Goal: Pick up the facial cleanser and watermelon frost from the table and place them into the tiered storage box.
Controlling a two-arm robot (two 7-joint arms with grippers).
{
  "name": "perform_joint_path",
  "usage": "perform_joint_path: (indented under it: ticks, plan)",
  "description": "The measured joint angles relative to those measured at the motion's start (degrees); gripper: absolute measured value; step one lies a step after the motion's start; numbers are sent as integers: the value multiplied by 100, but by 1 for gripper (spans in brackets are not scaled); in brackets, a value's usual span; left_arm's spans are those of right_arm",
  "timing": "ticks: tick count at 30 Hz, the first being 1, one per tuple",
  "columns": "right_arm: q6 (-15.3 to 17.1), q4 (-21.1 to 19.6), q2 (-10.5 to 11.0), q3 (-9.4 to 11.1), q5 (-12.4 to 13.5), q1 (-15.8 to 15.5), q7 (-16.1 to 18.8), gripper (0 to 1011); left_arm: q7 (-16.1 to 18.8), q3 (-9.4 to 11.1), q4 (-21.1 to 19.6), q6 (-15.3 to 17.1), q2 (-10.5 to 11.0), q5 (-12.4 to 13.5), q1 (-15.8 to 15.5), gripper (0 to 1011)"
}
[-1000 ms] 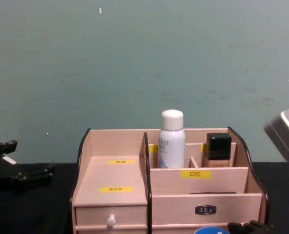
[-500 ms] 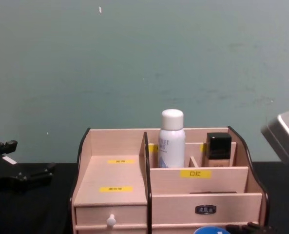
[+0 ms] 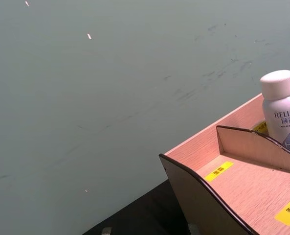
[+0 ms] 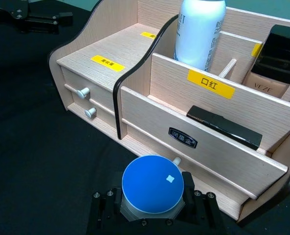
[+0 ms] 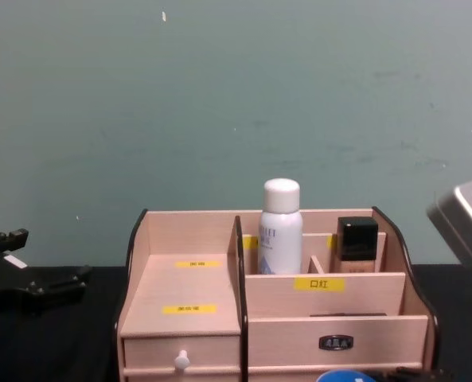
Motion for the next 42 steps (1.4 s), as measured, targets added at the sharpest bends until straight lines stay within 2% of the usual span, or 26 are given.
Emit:
perform_joint_path:
  ticks: [34, 42]
  plan:
    - [-31, -10, 2, 10, 6, -27, -8, 728, 0, 0, 0, 0, 0, 0, 0, 1010]
    - [-3, -359, 87, 2, 41, -70, 40, 728, 0, 0, 0, 0, 0, 0, 0, 1010]
